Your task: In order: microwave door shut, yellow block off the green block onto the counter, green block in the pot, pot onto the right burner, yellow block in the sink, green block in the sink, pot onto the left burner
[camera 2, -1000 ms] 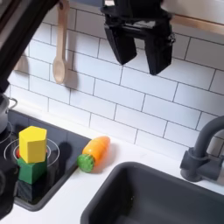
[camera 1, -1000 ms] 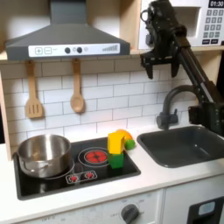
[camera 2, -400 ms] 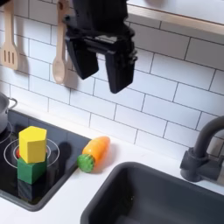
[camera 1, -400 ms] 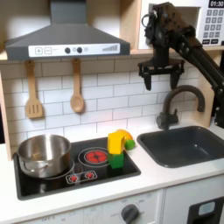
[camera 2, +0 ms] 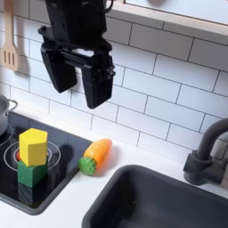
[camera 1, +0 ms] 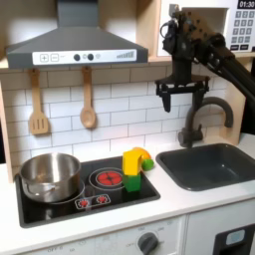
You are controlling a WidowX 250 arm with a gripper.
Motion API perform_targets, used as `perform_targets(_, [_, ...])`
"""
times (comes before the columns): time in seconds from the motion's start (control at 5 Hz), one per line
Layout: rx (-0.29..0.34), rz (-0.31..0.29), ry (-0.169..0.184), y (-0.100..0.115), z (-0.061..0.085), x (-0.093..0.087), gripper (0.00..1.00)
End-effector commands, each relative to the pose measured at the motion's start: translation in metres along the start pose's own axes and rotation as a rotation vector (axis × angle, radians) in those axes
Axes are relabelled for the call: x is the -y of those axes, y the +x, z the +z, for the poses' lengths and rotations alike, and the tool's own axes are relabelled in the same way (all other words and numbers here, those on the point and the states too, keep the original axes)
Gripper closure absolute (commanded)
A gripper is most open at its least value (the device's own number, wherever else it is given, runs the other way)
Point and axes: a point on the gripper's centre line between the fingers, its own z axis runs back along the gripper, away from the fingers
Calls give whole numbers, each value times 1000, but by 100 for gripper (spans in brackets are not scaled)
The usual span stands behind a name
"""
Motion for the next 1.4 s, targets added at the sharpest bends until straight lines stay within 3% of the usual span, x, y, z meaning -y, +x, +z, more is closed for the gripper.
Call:
perform_targets(0.0, [-48, 73, 35, -18, -8, -3, 0])
perform_targets(0.8, [-26, 105, 45, -23, -6, -4, 0])
perform_targets(1.0, [-57, 129, 85, -22, -18, -9, 0])
perform_targets(1.2, [-54, 131, 76, -26, -20, -18, 0])
